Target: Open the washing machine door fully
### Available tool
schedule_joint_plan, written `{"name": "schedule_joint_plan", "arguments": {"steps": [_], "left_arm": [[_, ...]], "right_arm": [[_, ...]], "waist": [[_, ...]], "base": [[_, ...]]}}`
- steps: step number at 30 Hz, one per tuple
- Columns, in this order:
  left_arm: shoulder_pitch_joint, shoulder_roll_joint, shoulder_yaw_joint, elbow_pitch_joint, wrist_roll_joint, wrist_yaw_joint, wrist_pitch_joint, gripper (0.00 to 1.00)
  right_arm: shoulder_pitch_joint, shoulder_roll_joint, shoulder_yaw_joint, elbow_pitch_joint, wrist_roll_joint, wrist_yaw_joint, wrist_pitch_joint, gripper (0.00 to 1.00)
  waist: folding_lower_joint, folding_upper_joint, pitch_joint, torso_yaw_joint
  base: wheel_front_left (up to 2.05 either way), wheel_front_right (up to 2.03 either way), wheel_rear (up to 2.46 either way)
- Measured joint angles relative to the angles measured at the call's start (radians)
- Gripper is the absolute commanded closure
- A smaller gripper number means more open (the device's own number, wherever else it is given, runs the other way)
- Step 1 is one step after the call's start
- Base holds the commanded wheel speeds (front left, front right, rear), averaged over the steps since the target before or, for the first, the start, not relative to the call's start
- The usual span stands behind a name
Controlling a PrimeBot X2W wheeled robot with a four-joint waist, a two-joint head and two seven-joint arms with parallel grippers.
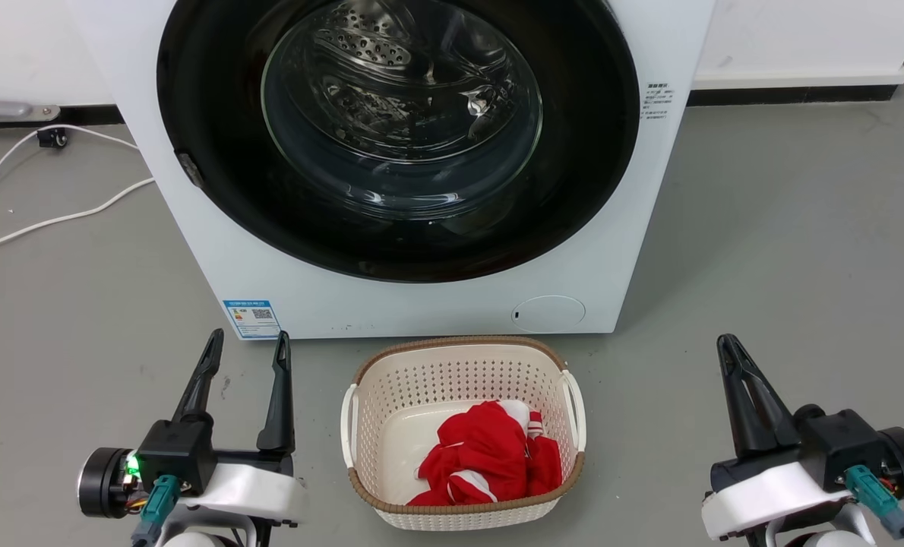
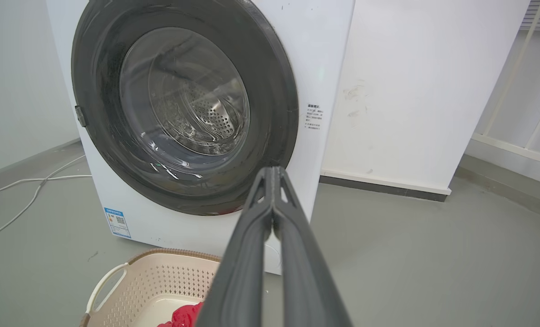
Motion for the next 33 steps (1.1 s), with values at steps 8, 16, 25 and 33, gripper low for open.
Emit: {"name": "schedule_joint_plan", "arguments": {"steps": [8,16,25,33], "left_arm": [[0.0,-0.002,-0.001,-0.002,0.002,0.0,0.0,0.0],[-0.009,-0.004,0.004,-0.014,-0.002,0.0,0.0,0.0],[-0.101,-0.003,0.052,-0.066,-0.016,-0.015,0.0,0.0],[-0.191,0.018,0.085,-0.11,-0.027,-0.032,0.0,0.0]], "right_arm": [[0.005,0.0,0.015,0.03,0.533,0.0,-0.02,1.0],[-0.049,0.0,0.052,0.003,1.141,0.0,-0.035,1.0],[-0.358,0.001,-0.051,0.053,1.366,0.0,-0.038,1.0],[-0.711,-0.015,-0.094,0.264,1.394,0.0,0.083,1.0]], "waist": [[0.0,0.0,0.003,0.007],[0.0,0.0,0.037,0.008],[0.0,0.0,0.173,0.005],[0.0001,0.0,0.311,-0.002]], "base": [[0.0,0.0,0.0],[0.0,0.0,0.0],[0.0,0.0,0.0],[0.0,0.0,0.0]]}}
